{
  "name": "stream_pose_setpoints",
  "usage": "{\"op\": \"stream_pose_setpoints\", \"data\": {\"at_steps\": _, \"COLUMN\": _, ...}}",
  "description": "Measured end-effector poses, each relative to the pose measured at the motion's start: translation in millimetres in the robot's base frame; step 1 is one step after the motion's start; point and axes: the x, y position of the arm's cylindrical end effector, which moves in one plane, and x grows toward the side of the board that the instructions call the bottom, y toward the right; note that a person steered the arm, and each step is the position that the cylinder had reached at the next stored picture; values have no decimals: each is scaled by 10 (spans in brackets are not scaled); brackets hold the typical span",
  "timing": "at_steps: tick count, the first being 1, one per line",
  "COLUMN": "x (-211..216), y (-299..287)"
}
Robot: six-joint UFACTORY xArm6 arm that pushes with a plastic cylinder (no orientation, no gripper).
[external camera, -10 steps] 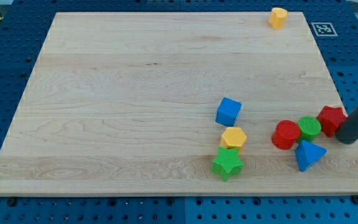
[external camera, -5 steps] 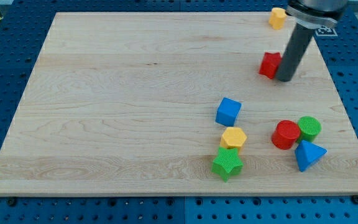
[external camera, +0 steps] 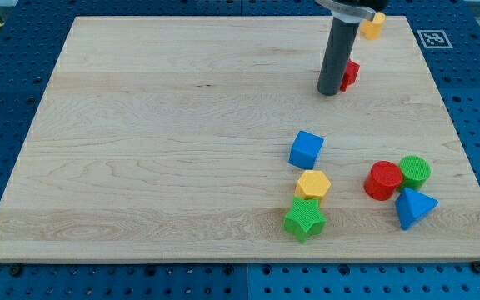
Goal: Move the red star to the bottom of the heart
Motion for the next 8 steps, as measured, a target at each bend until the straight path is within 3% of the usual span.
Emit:
{"op": "stream_pose_setpoints", "data": {"at_steps": 4, "x": -129, "y": 273}}
{"op": "stream_pose_setpoints", "data": {"at_steps": 8, "x": -600, "y": 743}}
